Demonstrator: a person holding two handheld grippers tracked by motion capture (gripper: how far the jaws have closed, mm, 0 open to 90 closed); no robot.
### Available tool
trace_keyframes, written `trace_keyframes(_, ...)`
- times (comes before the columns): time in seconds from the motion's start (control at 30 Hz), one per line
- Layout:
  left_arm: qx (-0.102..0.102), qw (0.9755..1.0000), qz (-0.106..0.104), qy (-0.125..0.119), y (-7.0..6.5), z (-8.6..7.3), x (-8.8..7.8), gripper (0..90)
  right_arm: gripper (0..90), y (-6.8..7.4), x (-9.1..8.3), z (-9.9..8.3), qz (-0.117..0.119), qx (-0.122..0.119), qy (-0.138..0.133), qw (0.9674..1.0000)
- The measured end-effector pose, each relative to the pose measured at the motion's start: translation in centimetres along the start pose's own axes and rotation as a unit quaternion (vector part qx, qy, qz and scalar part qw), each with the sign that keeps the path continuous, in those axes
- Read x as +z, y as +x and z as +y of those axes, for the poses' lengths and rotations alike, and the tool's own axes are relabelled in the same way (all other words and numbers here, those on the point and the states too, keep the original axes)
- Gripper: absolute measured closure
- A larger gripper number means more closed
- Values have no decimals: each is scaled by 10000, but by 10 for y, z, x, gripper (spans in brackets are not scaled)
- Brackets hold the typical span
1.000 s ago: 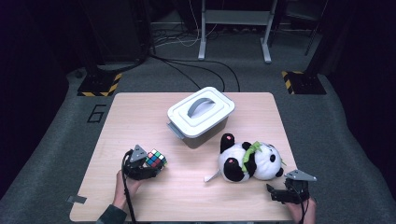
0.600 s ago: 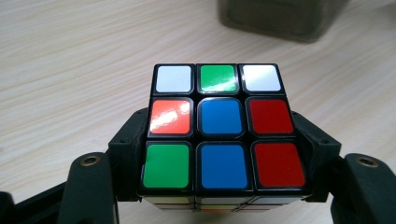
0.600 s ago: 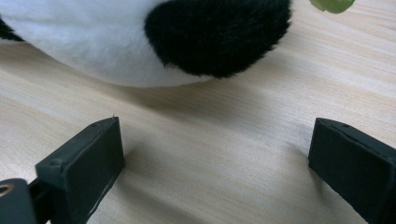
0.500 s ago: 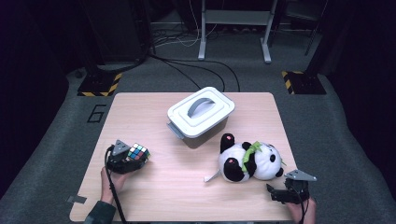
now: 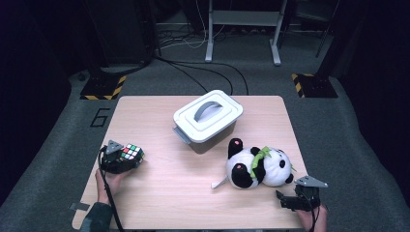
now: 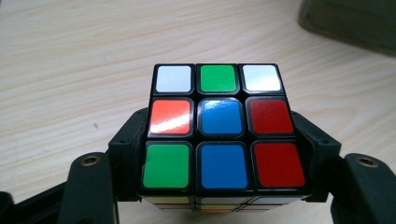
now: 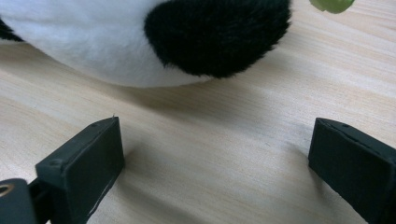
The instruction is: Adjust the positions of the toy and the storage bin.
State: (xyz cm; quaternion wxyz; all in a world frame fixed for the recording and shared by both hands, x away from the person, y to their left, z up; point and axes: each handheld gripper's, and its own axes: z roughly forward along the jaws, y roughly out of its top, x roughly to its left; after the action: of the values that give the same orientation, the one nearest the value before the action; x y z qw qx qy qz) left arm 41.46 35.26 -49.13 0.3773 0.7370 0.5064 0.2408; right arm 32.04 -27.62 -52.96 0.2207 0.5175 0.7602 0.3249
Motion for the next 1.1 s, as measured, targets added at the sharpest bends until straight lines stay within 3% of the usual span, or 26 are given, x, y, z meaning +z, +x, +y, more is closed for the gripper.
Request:
trace_keyframes(0.8,-167,9985,526,68,45,24,9,342,25,0,0,0,-2,3,0,10000)
trace_keyframes(1.1,-379,9972,636,108,59,23,15,342,25,0,0,0,-2,3,-1,10000)
